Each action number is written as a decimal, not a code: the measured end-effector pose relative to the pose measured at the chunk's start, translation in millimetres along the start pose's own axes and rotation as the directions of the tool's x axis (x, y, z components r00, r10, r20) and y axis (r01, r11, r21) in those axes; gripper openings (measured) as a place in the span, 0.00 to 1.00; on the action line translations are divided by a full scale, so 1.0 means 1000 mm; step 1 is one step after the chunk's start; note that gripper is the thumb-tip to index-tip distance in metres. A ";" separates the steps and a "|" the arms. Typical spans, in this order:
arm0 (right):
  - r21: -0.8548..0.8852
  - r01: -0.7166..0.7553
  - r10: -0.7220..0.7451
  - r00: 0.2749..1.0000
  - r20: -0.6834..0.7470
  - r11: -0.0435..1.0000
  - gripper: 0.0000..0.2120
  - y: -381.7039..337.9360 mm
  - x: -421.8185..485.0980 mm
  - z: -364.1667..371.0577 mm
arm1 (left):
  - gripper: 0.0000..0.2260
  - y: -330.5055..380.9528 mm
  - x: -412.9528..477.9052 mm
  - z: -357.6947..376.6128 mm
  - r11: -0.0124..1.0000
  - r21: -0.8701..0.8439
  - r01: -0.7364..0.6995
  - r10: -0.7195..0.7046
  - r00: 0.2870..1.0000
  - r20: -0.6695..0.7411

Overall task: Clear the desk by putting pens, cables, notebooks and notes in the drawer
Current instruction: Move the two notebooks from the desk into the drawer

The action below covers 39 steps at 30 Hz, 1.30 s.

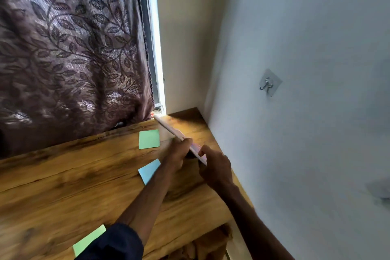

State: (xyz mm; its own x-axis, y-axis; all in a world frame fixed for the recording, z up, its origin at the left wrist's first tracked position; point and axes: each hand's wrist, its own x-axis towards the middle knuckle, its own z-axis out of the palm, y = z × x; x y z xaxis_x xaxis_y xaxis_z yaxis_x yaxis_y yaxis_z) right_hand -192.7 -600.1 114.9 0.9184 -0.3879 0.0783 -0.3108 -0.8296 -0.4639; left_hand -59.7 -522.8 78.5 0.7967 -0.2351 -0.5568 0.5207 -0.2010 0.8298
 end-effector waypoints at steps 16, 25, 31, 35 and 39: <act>0.784 -0.374 0.179 0.927 0.329 0.496 0.36 0.067 -0.163 -0.075 | 0.15 -0.066 -0.227 -0.036 0.962 -0.187 -0.200 0.238 0.949 0.207; 0.807 -0.404 0.070 0.907 0.416 0.431 0.25 0.023 -0.297 -0.051 | 0.14 -0.148 -0.363 -0.105 0.966 0.007 -0.259 0.259 0.964 0.054; 0.726 -0.328 0.012 0.915 0.403 0.605 0.24 -0.038 -0.349 0.001 | 0.17 -0.218 -0.400 -0.169 0.957 0.200 -0.209 0.244 0.955 -0.171; 0.701 -0.301 -0.091 0.882 0.463 0.647 0.20 -0.074 -0.382 0.025 | 0.15 -0.257 -0.435 -0.216 0.978 0.130 -0.161 0.189 0.951 -0.245; 0.724 -0.361 -0.114 0.849 0.516 0.587 0.23 -0.105 -0.418 0.056 | 0.16 -0.293 -0.465 -0.264 0.984 0.081 -0.157 0.173 0.948 -0.266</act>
State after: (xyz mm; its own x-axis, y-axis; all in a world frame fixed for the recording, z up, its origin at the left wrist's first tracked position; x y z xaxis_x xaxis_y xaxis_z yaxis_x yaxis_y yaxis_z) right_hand -530.3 -328.6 81.0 0.9415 -0.0273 -0.3360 -0.3370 -0.0559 -0.9398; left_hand -501.7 -103.7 104.8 0.9271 -0.0048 -0.3747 0.3629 -0.2375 0.9010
